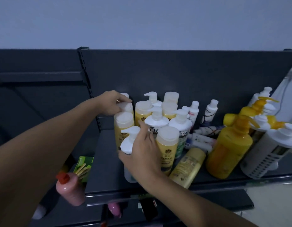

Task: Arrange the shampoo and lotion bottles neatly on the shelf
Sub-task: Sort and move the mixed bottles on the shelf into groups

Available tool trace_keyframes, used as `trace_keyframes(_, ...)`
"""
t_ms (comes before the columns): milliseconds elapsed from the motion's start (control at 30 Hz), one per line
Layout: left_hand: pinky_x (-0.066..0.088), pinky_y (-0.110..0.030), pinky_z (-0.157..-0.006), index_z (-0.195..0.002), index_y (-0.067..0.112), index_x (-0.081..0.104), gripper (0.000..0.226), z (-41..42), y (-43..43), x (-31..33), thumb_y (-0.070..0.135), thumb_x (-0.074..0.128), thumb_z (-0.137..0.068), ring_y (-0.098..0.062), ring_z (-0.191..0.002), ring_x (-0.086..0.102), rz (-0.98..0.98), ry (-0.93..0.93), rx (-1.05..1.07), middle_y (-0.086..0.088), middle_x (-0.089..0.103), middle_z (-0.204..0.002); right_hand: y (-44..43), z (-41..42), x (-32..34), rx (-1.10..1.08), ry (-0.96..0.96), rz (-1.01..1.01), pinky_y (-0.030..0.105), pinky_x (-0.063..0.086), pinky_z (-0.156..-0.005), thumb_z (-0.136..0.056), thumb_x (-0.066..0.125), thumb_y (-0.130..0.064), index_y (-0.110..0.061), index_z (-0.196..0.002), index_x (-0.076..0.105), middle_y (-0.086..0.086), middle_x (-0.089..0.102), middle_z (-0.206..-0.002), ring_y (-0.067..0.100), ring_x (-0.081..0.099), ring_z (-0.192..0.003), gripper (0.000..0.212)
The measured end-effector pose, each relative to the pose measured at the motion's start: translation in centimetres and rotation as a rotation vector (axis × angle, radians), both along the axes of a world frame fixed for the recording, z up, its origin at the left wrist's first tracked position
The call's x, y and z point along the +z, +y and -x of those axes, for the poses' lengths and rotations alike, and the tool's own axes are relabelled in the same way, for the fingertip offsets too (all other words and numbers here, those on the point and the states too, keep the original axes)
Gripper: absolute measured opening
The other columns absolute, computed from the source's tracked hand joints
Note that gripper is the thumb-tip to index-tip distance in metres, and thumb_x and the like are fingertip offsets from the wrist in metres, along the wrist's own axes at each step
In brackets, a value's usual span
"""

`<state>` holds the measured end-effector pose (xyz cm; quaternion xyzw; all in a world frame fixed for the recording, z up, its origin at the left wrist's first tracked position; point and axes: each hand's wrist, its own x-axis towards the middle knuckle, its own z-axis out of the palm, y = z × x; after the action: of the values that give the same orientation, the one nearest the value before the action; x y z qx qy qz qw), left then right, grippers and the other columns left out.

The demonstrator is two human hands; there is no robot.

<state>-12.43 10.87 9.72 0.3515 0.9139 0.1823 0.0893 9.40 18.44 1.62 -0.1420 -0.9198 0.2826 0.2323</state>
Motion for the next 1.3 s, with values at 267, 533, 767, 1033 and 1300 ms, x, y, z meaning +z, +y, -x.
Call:
trace_keyframes(267, 0.048, -0.038, -0.11, -0.126, 0.026, 0.073, 0.033, -0.2, -1.2, 0.3, 0.013, 0.068, -0.096, -0.017, -0.124, 0.061, -0.157, -0.154, 0.066, 0.005, 0.067, -0.132, 0.3, -1.8, 1.9, 0.113, 0.106, -0.086, 0.035, 0.042, -0.11, -0.094, 0.062, -0.047, -0.011, -0.155, 0.025, 0.007, 0.049, -0.145, 0.023, 0.044, -0.135, 0.08)
trace_keyframes(533, 0.055, -0.023, -0.081, -0.102, 0.03, 0.077, 0.019, -10.0, -1.6, 3.9, 0.043, 0.064, -0.097, -0.002, -0.093, 0.067, -0.199, 0.188, -0.06, 0.016, 0.072, -0.096, 9.4, -3.3, 7.7, 0.241, 0.124, -0.285, 0.033, 0.048, -0.086, -0.087, 0.067, -0.048, -0.019, -0.114, 0.067, -0.005, 0.065, -0.107, 0.014, 0.057, -0.104, 0.039)
trace_keyframes(767, 0.057, -0.035, -0.069, -0.102, 0.024, 0.072, 0.044, -14.5, -0.5, 2.1, 0.06, 0.078, -0.077, -0.019, -0.084, 0.064, 0.218, 0.18, -0.039, 0.003, 0.067, -0.09, 15.0, -1.9, 6.3, 0.408, -0.486, -0.13, 0.045, 0.055, -0.095, -0.071, 0.085, -0.05, -0.038, -0.126, 0.056, -0.008, 0.067, -0.12, 0.016, 0.063, -0.112, 0.063)
trace_keyframes(1033, 0.061, -0.041, -0.072, -0.093, 0.025, 0.074, 0.036, -15.6, -2.8, 3.5, 0.057, 0.077, -0.077, -0.019, -0.08, 0.067, 0.275, 0.253, -0.103, 0.005, 0.068, -0.08, 12.7, -0.7, 5.4, 0.446, -0.355, -0.014, 0.038, 0.055, -0.095, -0.068, 0.091, -0.042, -0.032, -0.121, 0.064, -0.012, 0.07, -0.115, 0.011, 0.064, -0.108, 0.06)
trace_keyframes(1300, 0.053, -0.032, -0.07, -0.096, 0.03, 0.074, 0.026, -18.4, -4.4, 8.3, 0.052, 0.077, -0.082, -0.01, -0.079, 0.062, 0.369, 0.292, -0.283, 0.005, 0.072, -0.084, 6.6, 2.1, 5.0, 0.625, -0.247, -0.032, 0.024, 0.04, -0.068, -0.082, 0.063, -0.033, -0.025, -0.111, 0.065, -0.018, 0.058, -0.081, 0.011, 0.056, -0.082, 0.031)
